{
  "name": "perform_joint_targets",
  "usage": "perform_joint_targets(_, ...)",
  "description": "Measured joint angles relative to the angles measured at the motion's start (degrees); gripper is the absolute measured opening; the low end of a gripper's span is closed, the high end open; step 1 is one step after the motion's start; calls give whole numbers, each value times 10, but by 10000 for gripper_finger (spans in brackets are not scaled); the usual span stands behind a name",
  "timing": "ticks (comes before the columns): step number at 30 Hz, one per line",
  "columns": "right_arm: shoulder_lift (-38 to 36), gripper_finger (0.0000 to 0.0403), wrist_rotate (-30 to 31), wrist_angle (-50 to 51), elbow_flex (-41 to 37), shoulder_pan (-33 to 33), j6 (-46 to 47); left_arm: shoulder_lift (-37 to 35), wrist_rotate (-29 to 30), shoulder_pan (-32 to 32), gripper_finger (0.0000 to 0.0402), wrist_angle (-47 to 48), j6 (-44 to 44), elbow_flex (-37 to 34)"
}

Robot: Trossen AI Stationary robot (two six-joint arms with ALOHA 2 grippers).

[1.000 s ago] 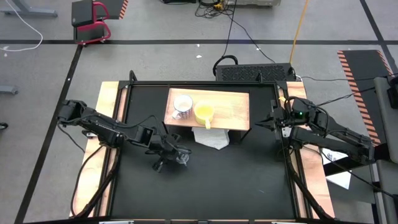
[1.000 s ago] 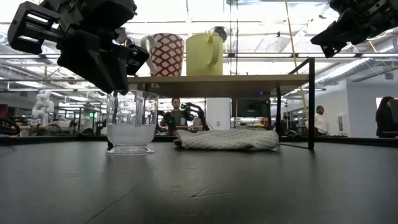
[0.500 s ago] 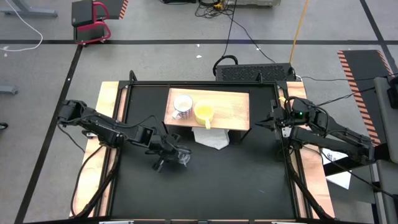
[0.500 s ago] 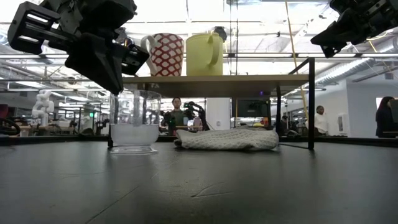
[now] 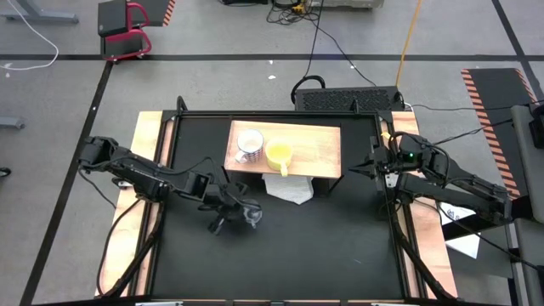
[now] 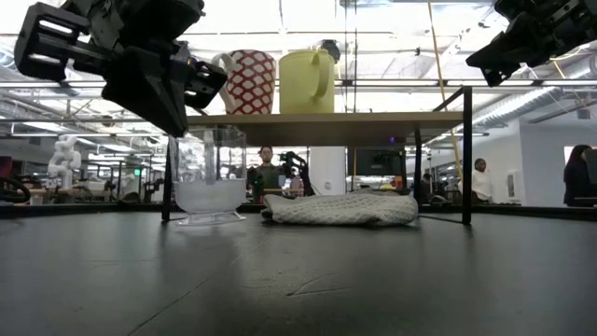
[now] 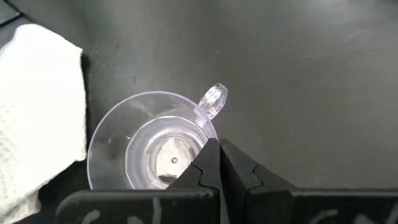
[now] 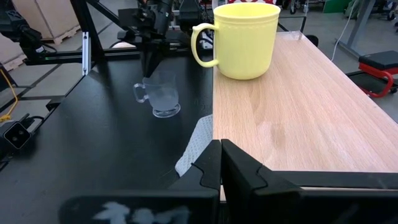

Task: Stack small to large cups/mugs on shelf
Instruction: Put the transparent mug on the shelf

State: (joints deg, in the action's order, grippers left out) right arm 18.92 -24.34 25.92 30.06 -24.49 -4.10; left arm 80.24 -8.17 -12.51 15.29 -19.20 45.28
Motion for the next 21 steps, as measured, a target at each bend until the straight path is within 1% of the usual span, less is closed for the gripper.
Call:
perform_joint_targets(3, 0, 0, 0, 0, 0, 0, 0, -1, -23, 3, 2, -4, 1, 0)
perform_joint_targets(8, 0, 0, 0, 0, 0, 0, 0, -4, -30, 5, 1, 6, 17, 8)
perform_joint_targets(13, 0, 0, 0, 0, 0, 0, 0, -4, -34, 5, 1, 39, 18, 47)
perform_joint_targets(17, 0, 0, 0, 0, 0, 0, 0, -4, -34, 1, 1, 83, 14, 89)
perform_joint_targets(21, 0, 0, 0, 0, 0, 0, 0, -4, -34, 1, 1, 115, -4, 124)
